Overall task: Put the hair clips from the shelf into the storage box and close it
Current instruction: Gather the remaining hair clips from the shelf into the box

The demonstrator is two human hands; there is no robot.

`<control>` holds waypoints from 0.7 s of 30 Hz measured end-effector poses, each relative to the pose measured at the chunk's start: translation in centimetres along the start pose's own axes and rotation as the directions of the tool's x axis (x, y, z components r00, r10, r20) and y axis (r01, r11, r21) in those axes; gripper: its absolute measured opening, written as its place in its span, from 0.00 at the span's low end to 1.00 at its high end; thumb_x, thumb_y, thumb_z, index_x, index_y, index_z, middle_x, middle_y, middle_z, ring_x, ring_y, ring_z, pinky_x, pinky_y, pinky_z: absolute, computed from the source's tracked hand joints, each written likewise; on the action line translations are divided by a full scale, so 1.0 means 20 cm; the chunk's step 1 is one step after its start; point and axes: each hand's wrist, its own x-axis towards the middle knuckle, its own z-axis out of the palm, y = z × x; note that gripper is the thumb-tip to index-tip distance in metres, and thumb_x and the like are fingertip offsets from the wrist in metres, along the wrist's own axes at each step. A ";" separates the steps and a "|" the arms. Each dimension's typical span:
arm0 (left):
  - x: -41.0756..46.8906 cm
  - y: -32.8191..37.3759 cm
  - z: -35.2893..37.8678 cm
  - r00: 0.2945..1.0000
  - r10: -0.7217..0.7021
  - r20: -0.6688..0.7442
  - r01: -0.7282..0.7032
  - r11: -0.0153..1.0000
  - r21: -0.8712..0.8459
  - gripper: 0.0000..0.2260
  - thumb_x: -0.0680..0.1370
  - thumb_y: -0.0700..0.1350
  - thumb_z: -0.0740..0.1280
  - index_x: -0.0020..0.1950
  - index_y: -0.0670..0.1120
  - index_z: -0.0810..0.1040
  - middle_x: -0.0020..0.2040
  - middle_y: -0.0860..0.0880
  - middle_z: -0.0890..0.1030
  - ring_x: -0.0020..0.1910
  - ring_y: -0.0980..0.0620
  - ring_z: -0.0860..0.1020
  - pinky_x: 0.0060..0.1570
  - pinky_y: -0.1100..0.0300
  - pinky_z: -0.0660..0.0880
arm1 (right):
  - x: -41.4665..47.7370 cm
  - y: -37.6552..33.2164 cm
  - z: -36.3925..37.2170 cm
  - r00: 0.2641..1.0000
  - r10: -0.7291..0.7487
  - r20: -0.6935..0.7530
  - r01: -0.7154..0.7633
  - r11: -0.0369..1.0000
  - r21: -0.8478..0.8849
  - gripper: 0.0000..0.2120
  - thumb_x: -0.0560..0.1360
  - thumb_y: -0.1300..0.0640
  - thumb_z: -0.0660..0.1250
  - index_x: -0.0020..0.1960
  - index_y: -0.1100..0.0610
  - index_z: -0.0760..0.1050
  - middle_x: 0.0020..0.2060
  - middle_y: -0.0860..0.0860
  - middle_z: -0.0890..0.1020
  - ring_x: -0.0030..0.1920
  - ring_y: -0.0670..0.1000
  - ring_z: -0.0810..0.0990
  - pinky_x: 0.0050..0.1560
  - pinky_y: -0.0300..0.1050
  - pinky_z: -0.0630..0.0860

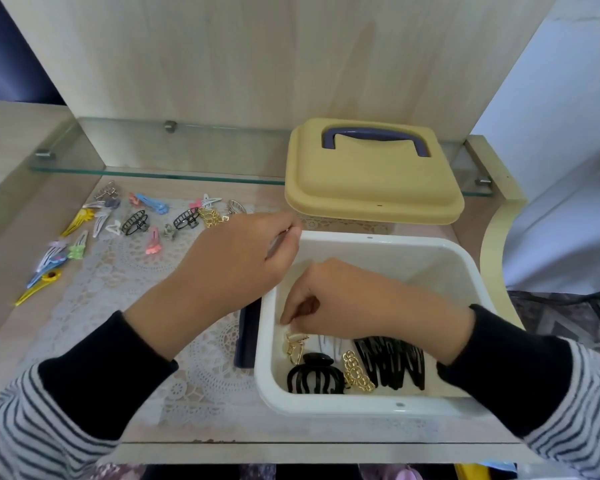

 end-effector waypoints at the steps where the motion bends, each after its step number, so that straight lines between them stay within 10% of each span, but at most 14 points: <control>1: 0.00 0.00 0.00 1.000 -0.002 0.001 0.002 1.000 -0.007 0.09 0.81 0.51 0.55 0.47 0.53 0.75 0.33 0.54 0.74 0.34 0.55 0.73 0.34 0.57 0.72 | -0.01 0.01 -0.02 1.000 0.020 -0.007 -0.020 1.000 0.024 0.09 0.74 0.57 0.68 0.53 0.51 0.83 0.47 0.44 0.83 0.47 0.43 0.80 0.52 0.34 0.74; 14: -0.07 -0.09 -0.02 0.964 -0.036 -0.264 0.003 0.992 -0.124 0.13 0.80 0.52 0.54 0.54 0.53 0.77 0.49 0.58 0.79 0.48 0.60 0.75 0.45 0.63 0.73 | -0.19 0.00 -0.24 0.936 0.107 -0.335 -0.054 0.985 0.163 0.05 0.74 0.49 0.67 0.47 0.45 0.81 0.42 0.41 0.82 0.42 0.38 0.79 0.45 0.33 0.73; 21: -0.21 -0.27 -0.02 0.885 -0.151 -0.441 0.118 0.988 -0.102 0.08 0.79 0.48 0.58 0.53 0.51 0.76 0.51 0.57 0.77 0.45 0.59 0.74 0.39 0.64 0.71 | -0.14 -0.30 -0.21 0.718 0.077 -0.692 0.092 0.975 0.203 0.06 0.75 0.55 0.65 0.49 0.49 0.79 0.41 0.42 0.81 0.41 0.39 0.78 0.40 0.25 0.72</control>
